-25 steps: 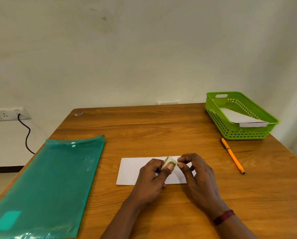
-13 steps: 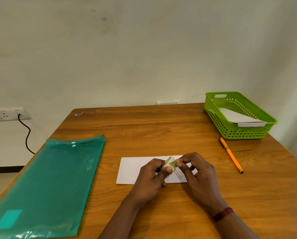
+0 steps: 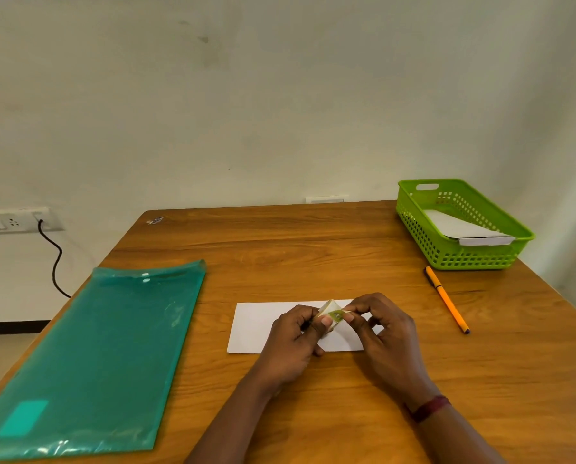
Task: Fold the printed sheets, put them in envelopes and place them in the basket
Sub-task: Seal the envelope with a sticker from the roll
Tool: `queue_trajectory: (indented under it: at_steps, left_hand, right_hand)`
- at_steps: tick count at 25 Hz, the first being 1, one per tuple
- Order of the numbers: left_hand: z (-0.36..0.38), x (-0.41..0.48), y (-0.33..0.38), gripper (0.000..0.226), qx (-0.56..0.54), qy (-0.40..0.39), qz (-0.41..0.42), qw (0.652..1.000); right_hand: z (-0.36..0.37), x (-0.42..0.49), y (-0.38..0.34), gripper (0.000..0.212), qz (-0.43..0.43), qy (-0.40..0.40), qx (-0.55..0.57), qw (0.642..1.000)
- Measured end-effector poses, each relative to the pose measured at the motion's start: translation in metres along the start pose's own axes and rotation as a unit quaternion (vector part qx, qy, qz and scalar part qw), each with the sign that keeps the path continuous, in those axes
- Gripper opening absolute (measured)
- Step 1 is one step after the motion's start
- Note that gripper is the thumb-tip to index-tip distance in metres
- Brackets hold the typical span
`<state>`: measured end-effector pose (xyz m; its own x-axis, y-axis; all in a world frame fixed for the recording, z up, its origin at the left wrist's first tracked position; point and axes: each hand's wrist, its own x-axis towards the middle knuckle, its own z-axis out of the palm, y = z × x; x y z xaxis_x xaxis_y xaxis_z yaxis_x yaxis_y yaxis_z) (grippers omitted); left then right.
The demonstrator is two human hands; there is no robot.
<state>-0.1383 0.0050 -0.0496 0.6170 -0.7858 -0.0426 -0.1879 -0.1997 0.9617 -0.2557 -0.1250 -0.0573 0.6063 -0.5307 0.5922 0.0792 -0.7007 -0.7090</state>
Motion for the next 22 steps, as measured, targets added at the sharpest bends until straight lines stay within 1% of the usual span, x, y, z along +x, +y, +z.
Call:
queue_trajectory:
  at_steps: [4, 8, 10, 12, 13, 15, 17, 19, 22]
  left_hand:
    - [-0.001, -0.002, 0.003, 0.035, -0.025, 0.016, -0.01, 1.0]
    - [-0.006, 0.0, 0.011, 0.025, -0.084, 0.053, -0.03, 0.995]
    - [-0.018, 0.007, 0.016, 0.021, -0.066, 0.087, -0.034, 0.993]
    - [-0.037, 0.02, 0.017, 0.017, -0.003, 0.135, -0.023, 0.991]
    - [-0.047, 0.029, 0.016, 0.017, 0.049, 0.164, -0.012, 0.985]
    - [-0.068, 0.047, 0.014, 0.02, 0.176, 0.219, 0.005, 0.96]
    - [-0.09, 0.064, 0.012, 0.027, 0.259, 0.261, 0.009, 0.93]
    - [-0.111, 0.078, 0.009, 0.029, 0.313, 0.281, 0.005, 0.907]
    - [-0.139, 0.093, -0.005, 0.028, 0.424, 0.263, -0.013, 0.867]
  right_hand:
    - [-0.004, 0.001, 0.003, 0.006, 0.073, 0.032, 0.032, 0.996]
    - [-0.005, 0.002, 0.002, 0.01, 0.098, 0.017, 0.021, 0.995]
    - [-0.004, 0.004, 0.001, 0.013, 0.118, 0.006, 0.024, 0.993]
    - [-0.002, 0.004, 0.0, 0.012, 0.119, -0.014, 0.006, 0.993]
    - [-0.001, 0.004, 0.0, 0.01, 0.115, -0.026, -0.009, 0.993]
    - [-0.001, 0.002, 0.0, 0.018, 0.109, -0.043, -0.042, 0.992]
    - [-0.001, 0.001, -0.002, 0.018, 0.099, -0.048, -0.067, 0.992]
    - [0.0, 0.001, -0.006, 0.016, 0.092, -0.056, -0.089, 0.99]
    - [0.003, 0.0, -0.005, 0.019, 0.064, -0.062, -0.126, 0.988]
